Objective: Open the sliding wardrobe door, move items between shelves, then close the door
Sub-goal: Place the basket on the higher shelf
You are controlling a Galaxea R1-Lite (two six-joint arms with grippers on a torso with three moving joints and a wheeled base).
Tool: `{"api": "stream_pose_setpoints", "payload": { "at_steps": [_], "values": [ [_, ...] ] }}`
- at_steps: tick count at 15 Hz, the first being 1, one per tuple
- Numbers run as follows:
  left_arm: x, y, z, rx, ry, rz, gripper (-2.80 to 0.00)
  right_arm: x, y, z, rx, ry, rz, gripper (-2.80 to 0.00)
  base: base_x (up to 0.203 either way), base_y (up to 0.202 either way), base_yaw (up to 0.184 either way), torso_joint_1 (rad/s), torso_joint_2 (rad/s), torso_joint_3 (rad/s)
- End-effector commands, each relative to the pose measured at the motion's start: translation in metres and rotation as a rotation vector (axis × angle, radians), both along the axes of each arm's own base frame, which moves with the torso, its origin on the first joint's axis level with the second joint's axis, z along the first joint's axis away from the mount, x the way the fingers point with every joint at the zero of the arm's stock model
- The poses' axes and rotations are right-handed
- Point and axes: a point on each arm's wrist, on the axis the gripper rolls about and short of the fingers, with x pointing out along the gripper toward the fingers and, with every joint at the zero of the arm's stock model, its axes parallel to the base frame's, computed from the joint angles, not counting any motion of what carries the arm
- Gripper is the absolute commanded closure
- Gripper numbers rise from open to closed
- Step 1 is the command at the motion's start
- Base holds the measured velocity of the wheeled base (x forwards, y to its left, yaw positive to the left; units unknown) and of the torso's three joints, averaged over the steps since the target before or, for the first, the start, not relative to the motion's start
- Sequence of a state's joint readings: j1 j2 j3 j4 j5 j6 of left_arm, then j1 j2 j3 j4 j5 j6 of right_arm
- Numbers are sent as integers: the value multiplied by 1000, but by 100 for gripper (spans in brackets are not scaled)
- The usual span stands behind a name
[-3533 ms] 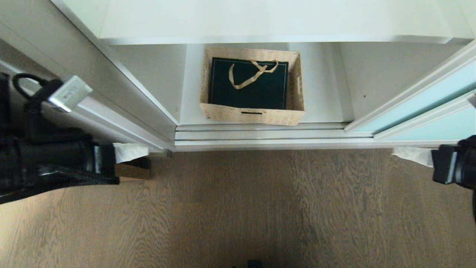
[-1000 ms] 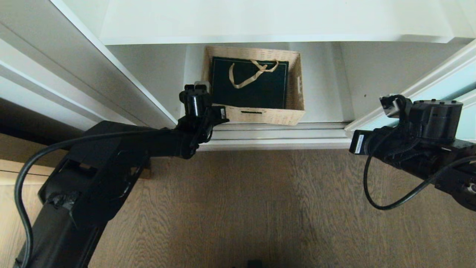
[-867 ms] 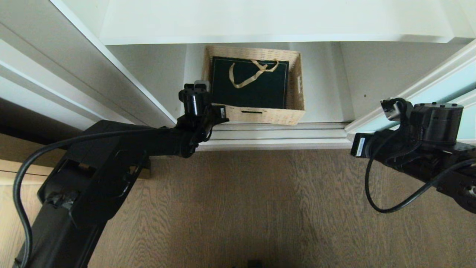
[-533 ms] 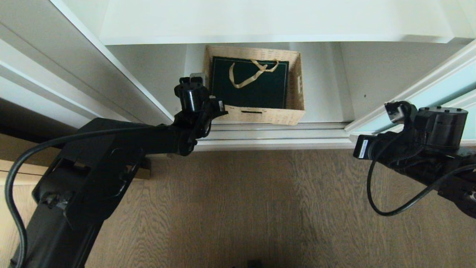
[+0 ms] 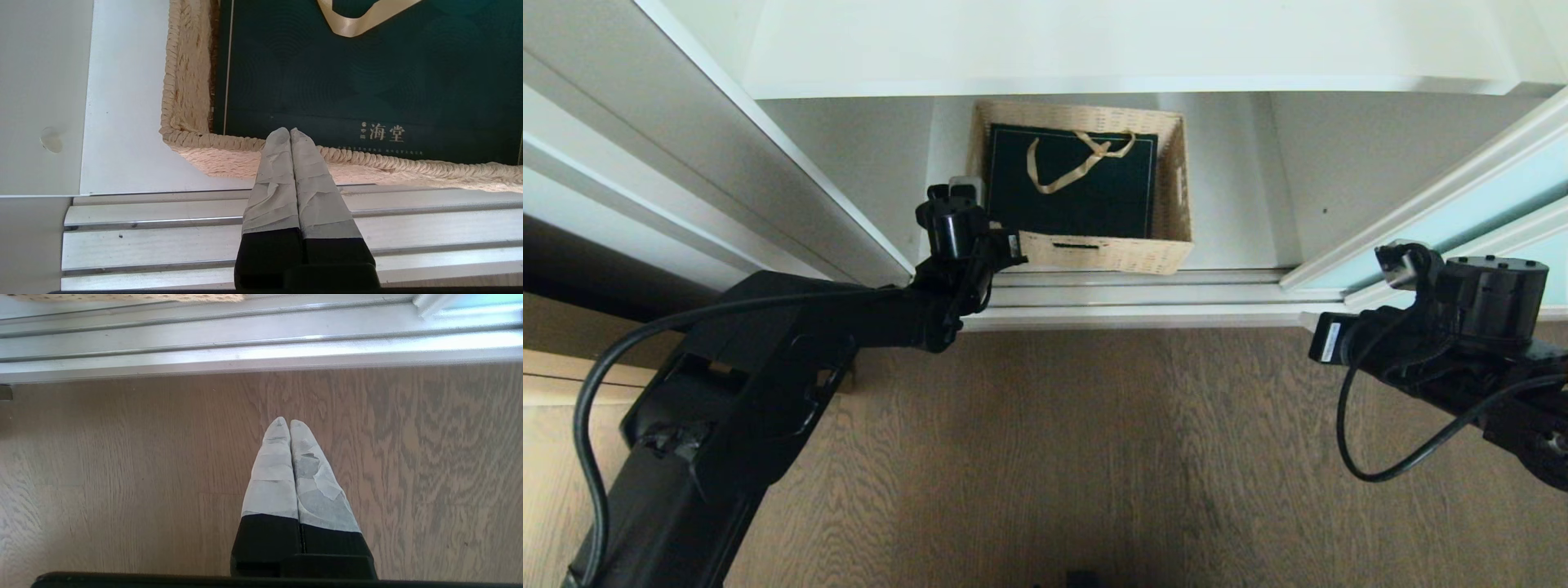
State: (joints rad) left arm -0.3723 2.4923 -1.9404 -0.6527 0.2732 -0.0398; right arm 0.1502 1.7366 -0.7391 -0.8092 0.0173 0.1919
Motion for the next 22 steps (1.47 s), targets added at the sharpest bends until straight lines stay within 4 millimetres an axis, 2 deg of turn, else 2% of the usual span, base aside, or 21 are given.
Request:
{"api": "stream_pose_setpoints", "payload": {
  "at_steps": [1,4,7,14,15,18,21,22],
  "values": [
    [4,-2,-15,14,34,-13,0,0,-2,-3,2,5,-1,0,0,0,0,0,0,0],
    [2,-2,-11,25,59,-33,0,-2,-4,-3,7,-4,7,0,0,0,0,0,0,0],
    [-12,2,22,31,76,-63,0,-5,-3,-4,8,0,9,0,0,0,0,0,0,0],
    [-17,8,21,120,210,-99,0,-5,-3,-3,57,-5,2,0,0,0,0,0,0,0],
    [-15,13,26,126,176,-90,0,-6,-3,-3,58,-5,2,0,0,0,0,0,0,0],
    [-21,14,60,48,-50,-69,0,-5,-2,-7,57,10,4,0,0,0,0,0,0,0],
    [-17,12,50,62,-38,-54,0,-5,-2,-11,56,19,3,0,0,0,0,0,0,0],
    [-10,10,31,75,-4,-55,0,-5,-2,-11,57,20,4,0,0,0,0,0,0,0]
  ]
}}
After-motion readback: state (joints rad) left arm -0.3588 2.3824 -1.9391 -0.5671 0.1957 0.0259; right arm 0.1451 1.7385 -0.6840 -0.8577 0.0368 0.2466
